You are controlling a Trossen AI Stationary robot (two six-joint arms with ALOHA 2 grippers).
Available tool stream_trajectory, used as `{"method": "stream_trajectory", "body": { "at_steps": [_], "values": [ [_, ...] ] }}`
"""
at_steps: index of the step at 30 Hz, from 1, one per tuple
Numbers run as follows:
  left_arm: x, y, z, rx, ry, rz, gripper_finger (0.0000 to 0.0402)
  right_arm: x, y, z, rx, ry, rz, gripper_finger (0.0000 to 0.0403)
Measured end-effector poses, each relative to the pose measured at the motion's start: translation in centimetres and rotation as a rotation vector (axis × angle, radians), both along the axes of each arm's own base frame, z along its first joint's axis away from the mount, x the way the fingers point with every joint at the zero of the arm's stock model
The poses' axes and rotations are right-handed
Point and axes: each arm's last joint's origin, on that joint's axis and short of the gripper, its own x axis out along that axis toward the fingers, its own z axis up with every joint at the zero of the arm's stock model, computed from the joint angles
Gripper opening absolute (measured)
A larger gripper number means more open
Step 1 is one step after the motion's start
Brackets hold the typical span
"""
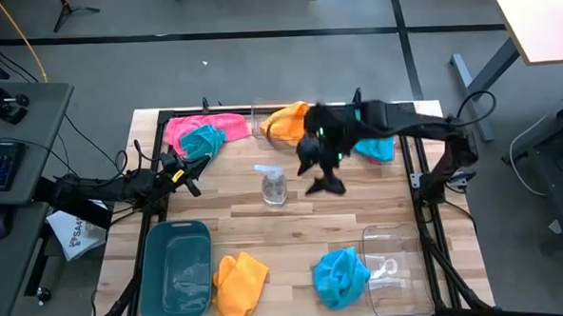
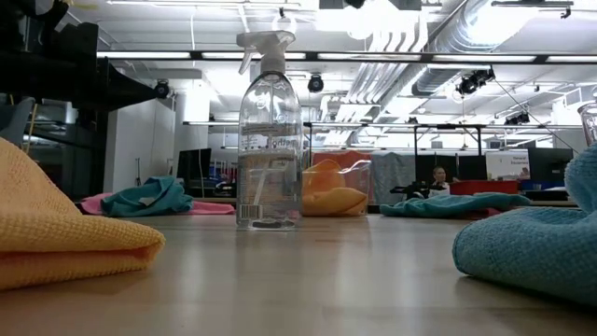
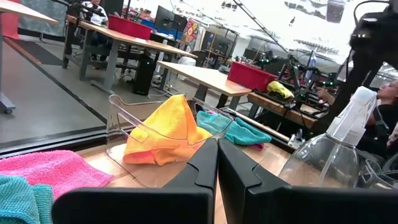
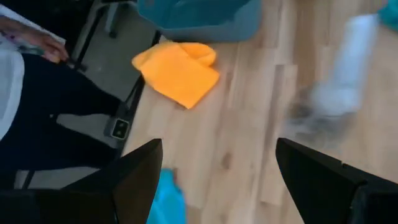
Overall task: Sort microfiber towel by color & place in baskets
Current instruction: Put the yellow microfiber cloth into the top transparent bin
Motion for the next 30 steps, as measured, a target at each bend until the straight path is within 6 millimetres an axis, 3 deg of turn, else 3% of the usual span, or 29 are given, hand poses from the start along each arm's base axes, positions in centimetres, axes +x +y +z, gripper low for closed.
{"method": "stream_trajectory", "body": {
  "at_steps": [5, 11, 16, 22, 30],
  "values": [
    [0.0, 0.0, 0.0, 0.0, 0.0, -0.001, 0.0, 1.4, 5.3, -2.8, -0.05, 0.016, -0.152, 0.031],
    [0.0, 0.0, 0.0, 0.0, 0.0, -0.001, 0.0, 4.5, 10.7, -7.2, 0.206, -0.085, -0.467, 0.031],
    [0.0, 0.0, 0.0, 0.0, 0.0, 0.0, 0.0, 6.4, 14.3, -11.0, 0.294, 0.022, -0.537, 0.031],
    [0.0, 0.0, 0.0, 0.0, 0.0, 0.0, 0.0, 8.2, 17.3, -14.4, 0.241, 0.074, -0.483, 0.031],
    [0.0, 0.0, 0.0, 0.0, 0.0, 0.0, 0.0, 10.4, 18.4, -19.1, 0.088, 0.072, -0.392, 0.031]
  ]
}}
